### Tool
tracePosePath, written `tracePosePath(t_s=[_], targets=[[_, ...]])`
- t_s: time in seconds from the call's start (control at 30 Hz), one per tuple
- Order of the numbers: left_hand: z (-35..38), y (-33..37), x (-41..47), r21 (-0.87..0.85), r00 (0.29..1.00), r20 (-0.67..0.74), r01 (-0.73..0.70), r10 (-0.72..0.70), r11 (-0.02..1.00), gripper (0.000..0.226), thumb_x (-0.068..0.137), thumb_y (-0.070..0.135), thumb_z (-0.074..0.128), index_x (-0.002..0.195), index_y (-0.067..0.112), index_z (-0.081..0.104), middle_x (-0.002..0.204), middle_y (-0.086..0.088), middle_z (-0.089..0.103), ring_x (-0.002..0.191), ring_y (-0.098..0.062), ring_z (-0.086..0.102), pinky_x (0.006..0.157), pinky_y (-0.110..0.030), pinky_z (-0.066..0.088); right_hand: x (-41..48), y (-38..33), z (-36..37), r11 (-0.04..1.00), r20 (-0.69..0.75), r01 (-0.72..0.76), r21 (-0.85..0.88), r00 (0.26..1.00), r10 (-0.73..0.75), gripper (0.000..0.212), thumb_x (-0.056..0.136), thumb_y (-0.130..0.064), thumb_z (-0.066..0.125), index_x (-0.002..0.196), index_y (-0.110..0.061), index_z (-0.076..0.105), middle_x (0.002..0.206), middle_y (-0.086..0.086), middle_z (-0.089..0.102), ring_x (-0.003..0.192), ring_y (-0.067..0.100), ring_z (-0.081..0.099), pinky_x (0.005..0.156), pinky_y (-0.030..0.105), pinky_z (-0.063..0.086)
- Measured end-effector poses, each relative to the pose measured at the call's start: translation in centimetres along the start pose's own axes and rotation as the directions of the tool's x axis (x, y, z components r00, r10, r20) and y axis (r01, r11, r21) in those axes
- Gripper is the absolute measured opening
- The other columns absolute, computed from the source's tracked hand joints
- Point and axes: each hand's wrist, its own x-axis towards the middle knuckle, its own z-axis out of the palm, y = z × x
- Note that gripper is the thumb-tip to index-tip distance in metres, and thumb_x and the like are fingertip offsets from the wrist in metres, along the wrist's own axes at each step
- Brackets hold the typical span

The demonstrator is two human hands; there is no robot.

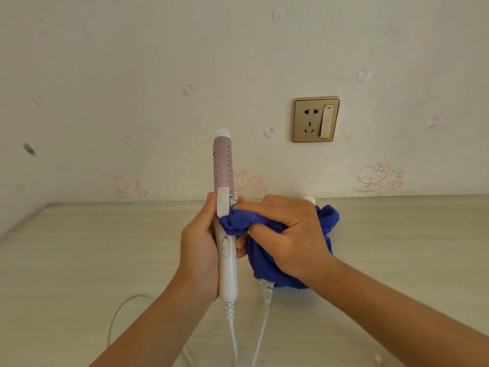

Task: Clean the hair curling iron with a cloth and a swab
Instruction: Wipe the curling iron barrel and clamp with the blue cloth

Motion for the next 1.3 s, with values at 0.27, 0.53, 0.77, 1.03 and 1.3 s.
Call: tracePosePath(t_s=[0.27, 0.53, 0.77, 1.03, 1.3], targets=[[0.8, -1.0, -0.4, 0.156, 0.996, 0.075, -0.049, 0.038, 0.987, 0.038, 0.095, 0.039, 0.054, 0.072, 0.012, 0.067, 0.059, -0.007, 0.051, 0.047, -0.017, 0.047, 0.044, -0.027, 0.04, 1.2, -0.6, -0.4, 0.979, -0.114, -0.15, 0.14, 0.98, 0.166, 0.032, 0.087, 0.001, 0.06, 0.1, -0.018, 0.082, 0.093, -0.004, 0.079, 0.093, 0.02, 0.075, 0.087, 0.032, 0.059], [0.7, -0.4, -0.6, 0.115, 1.0, 0.023, 0.001, -0.004, 0.993, 0.038, 0.097, 0.03, 0.049, 0.069, 0.01, 0.064, 0.059, -0.009, 0.048, 0.045, -0.017, 0.045, 0.041, -0.026, 0.036, 2.2, -1.2, -0.9, 0.998, -0.017, -0.07, -0.012, 0.997, 0.069, 0.036, 0.086, 0.002, 0.062, 0.101, -0.024, 0.082, 0.085, -0.007, 0.077, 0.08, 0.015, 0.073, 0.078, 0.032, 0.06], [0.8, -0.3, -0.6, 0.144, 0.98, 0.188, 0.04, -0.067, 0.989, 0.03, 0.086, 0.037, 0.055, 0.073, 0.01, 0.053, 0.062, -0.01, 0.039, 0.047, -0.02, 0.034, 0.043, -0.028, 0.029, 1.8, -1.1, -1.4, 0.997, 0.118, -0.071, -0.007, 0.99, 0.072, 0.028, 0.094, -0.008, 0.062, 0.109, -0.021, 0.081, 0.09, -0.004, 0.078, 0.087, 0.019, 0.074, 0.084, 0.036, 0.06], [0.3, -0.4, -1.2, 0.366, 0.951, 0.243, 0.093, -0.192, 0.926, 0.068, 0.071, 0.044, 0.07, 0.115, -0.003, 0.046, 0.066, -0.008, 0.047, 0.043, -0.017, 0.039, 0.043, -0.025, 0.033, 3.6, 0.9, -3.7, 0.971, -0.161, -0.2, -0.135, 0.971, 0.177, 0.021, 0.097, -0.009, 0.067, 0.106, -0.02, 0.082, 0.079, 0.0, 0.078, 0.069, 0.01, 0.069, 0.064, 0.024, 0.055], [-0.6, 0.3, -0.5, 0.393, 0.968, 0.237, -0.021, -0.08, 0.919, 0.021, 0.082, 0.031, 0.067, 0.086, 0.012, 0.058, 0.067, -0.012, 0.041, 0.047, -0.017, 0.039, 0.041, -0.024, 0.033, 2.1, 0.1, -1.7, 0.991, 0.124, -0.125, -0.043, 0.984, 0.129, 0.028, 0.093, -0.015, 0.065, 0.112, -0.03, 0.08, 0.094, -0.003, 0.082, 0.09, 0.018, 0.077, 0.086, 0.04, 0.062]])
